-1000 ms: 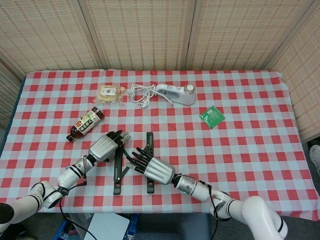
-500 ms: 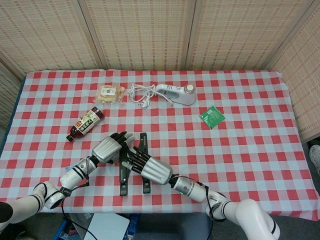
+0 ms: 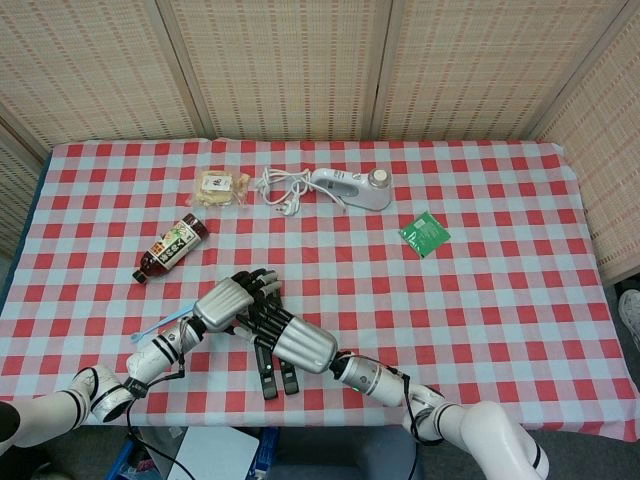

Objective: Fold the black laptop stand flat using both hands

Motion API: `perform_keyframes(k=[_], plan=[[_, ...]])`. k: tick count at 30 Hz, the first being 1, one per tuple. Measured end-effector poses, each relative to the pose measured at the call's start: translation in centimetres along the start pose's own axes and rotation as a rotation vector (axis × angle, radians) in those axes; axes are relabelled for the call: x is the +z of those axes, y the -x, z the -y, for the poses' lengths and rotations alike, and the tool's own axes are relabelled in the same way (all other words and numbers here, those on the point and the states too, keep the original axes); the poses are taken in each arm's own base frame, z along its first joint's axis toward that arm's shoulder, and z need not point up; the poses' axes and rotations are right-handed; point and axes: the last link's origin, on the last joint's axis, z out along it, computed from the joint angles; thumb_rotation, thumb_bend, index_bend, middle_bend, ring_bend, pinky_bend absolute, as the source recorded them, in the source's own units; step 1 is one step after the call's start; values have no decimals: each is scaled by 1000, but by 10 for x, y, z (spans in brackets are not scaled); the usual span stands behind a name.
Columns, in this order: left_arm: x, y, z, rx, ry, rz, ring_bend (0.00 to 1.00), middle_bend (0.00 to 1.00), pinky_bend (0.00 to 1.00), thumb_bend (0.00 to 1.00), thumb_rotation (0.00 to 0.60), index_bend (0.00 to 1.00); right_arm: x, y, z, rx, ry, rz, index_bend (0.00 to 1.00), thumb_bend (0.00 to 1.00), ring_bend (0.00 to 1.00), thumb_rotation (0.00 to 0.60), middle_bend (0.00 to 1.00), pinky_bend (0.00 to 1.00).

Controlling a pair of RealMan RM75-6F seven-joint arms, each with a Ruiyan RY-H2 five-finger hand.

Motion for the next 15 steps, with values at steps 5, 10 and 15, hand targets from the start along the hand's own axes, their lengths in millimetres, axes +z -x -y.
perform_keyframes(k=[5, 10, 15], plan=[[-9, 0, 12, -6, -43, 1, 0, 0, 182, 288, 600, 0, -5, -4, -5, 6, -10, 3, 0, 0, 0, 600, 0, 0], [-25, -3, 32, -14, -107, -9, 0, 0, 182, 288, 600, 0, -9, -15, -14, 34, -38, 13, 0, 0, 0, 600, 0, 0], [-44, -6, 52, -37, -176, -28, 0, 0, 182, 288, 600, 0, -9, -29, -25, 75, -100, 73, 0, 0, 0, 600, 0, 0]])
